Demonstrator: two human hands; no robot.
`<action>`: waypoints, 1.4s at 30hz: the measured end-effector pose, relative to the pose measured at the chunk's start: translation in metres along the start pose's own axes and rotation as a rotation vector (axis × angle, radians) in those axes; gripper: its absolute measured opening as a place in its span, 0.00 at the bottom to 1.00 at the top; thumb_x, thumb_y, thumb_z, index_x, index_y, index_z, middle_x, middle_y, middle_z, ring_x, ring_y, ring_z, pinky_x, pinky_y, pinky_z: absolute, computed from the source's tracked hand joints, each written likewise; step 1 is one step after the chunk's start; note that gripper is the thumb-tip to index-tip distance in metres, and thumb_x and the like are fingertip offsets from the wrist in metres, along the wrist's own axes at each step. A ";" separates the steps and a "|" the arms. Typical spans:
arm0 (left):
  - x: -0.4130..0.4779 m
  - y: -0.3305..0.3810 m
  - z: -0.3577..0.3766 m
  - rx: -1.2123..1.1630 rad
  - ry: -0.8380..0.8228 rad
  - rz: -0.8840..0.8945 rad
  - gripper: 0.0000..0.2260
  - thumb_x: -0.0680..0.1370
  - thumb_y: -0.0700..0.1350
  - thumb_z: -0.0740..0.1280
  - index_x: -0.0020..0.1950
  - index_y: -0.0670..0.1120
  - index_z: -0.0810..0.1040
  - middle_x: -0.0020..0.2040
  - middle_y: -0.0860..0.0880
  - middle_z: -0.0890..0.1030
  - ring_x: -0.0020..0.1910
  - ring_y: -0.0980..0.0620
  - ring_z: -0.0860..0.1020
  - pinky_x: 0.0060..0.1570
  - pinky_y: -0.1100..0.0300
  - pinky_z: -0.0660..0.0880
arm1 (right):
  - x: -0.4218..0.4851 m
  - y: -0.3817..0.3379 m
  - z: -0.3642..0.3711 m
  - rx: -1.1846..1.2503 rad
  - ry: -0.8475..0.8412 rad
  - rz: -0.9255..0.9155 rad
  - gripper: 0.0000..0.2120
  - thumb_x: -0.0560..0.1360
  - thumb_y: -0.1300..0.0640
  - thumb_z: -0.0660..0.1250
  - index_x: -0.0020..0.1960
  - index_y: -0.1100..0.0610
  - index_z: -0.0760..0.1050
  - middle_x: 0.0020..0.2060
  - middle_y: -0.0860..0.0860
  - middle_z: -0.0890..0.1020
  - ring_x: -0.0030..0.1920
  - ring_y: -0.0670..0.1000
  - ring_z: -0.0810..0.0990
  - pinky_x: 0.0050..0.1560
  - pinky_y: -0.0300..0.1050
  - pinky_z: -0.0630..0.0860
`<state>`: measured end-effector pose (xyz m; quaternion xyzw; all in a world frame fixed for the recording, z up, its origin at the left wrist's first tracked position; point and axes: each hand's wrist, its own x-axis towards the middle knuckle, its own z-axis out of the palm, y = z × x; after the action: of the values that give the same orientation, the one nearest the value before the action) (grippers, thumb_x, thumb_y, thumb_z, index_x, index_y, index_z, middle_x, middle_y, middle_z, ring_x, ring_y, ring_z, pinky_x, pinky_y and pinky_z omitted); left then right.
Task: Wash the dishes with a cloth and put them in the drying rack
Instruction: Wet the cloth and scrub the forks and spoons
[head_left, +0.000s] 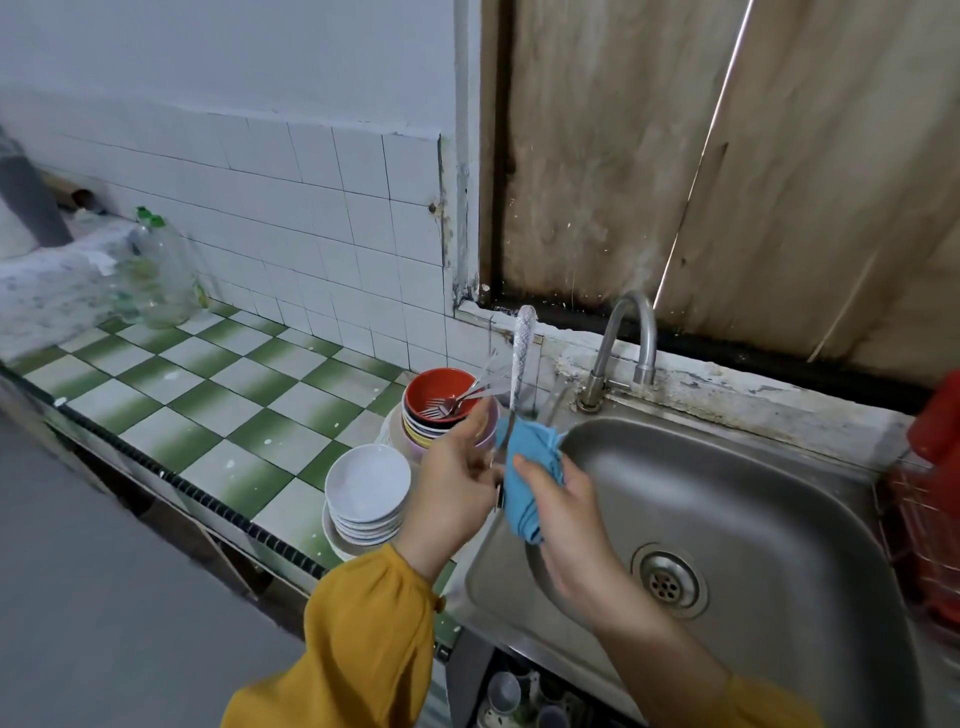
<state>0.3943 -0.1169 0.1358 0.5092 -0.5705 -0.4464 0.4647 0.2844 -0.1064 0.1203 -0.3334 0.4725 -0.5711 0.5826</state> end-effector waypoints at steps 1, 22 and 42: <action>0.001 -0.001 -0.002 0.032 0.003 0.007 0.33 0.76 0.27 0.64 0.75 0.52 0.62 0.44 0.43 0.85 0.35 0.64 0.77 0.32 0.71 0.70 | -0.004 0.001 -0.002 -0.031 -0.032 0.015 0.08 0.79 0.62 0.65 0.54 0.52 0.79 0.46 0.54 0.85 0.47 0.53 0.83 0.48 0.49 0.78; 0.010 0.009 -0.016 0.470 -0.114 0.081 0.34 0.77 0.35 0.67 0.78 0.52 0.56 0.32 0.47 0.77 0.31 0.57 0.73 0.33 0.71 0.69 | 0.045 -0.047 0.013 0.271 0.039 0.070 0.07 0.76 0.66 0.68 0.53 0.61 0.75 0.40 0.54 0.81 0.33 0.49 0.81 0.33 0.43 0.80; 0.003 -0.008 -0.030 0.357 -0.003 0.066 0.31 0.77 0.30 0.64 0.74 0.52 0.59 0.24 0.57 0.75 0.27 0.62 0.75 0.32 0.73 0.68 | 0.053 -0.043 -0.014 0.436 0.040 0.103 0.12 0.77 0.64 0.64 0.59 0.56 0.75 0.56 0.57 0.80 0.56 0.56 0.80 0.58 0.51 0.77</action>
<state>0.4255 -0.1218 0.1329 0.5639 -0.6578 -0.3233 0.3805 0.2507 -0.1616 0.1467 -0.1636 0.3658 -0.6358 0.6596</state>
